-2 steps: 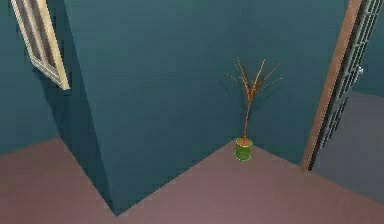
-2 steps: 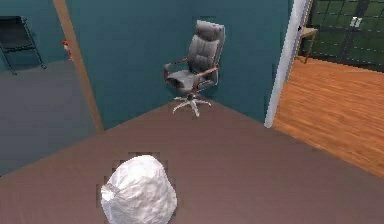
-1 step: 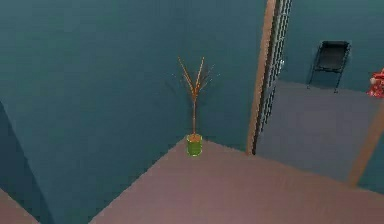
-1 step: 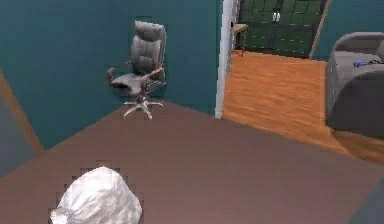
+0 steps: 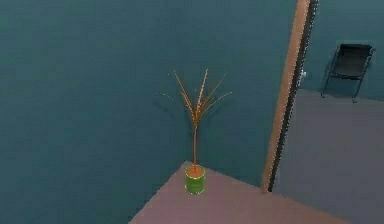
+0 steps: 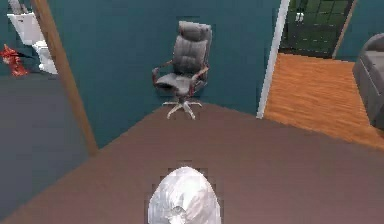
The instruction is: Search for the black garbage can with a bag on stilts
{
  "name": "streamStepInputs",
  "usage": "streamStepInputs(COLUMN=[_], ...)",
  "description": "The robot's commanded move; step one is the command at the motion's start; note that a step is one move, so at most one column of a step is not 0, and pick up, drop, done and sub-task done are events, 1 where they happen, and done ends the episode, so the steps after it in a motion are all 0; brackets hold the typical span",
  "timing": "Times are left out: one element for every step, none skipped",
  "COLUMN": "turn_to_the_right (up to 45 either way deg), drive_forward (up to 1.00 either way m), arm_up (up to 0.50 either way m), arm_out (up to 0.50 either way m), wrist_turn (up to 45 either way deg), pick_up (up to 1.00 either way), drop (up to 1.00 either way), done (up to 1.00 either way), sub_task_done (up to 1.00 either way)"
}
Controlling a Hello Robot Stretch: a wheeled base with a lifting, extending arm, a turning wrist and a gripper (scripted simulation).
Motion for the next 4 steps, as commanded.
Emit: streamStepInputs(turn_to_the_right=[27.0, 0.0, 12.0, 0.0], drive_forward=[0.00, 0.10, 0.00, 0.60], arm_up=[0.00, 0.00, 0.00, 0.00], arm_out=[0.00, 0.00, 0.00, 0.00], wrist_turn=[0.0, 0.0, 0.0, 0.0], pick_up=[0.00, 0.00, 0.00, 0.00], drop=[0.00, 0.00, 0.00, 0.00], done=[0.00, 0.00, 0.00, 0.00], sub_task_done=[0.00, 0.00, 0.00, 0.00])
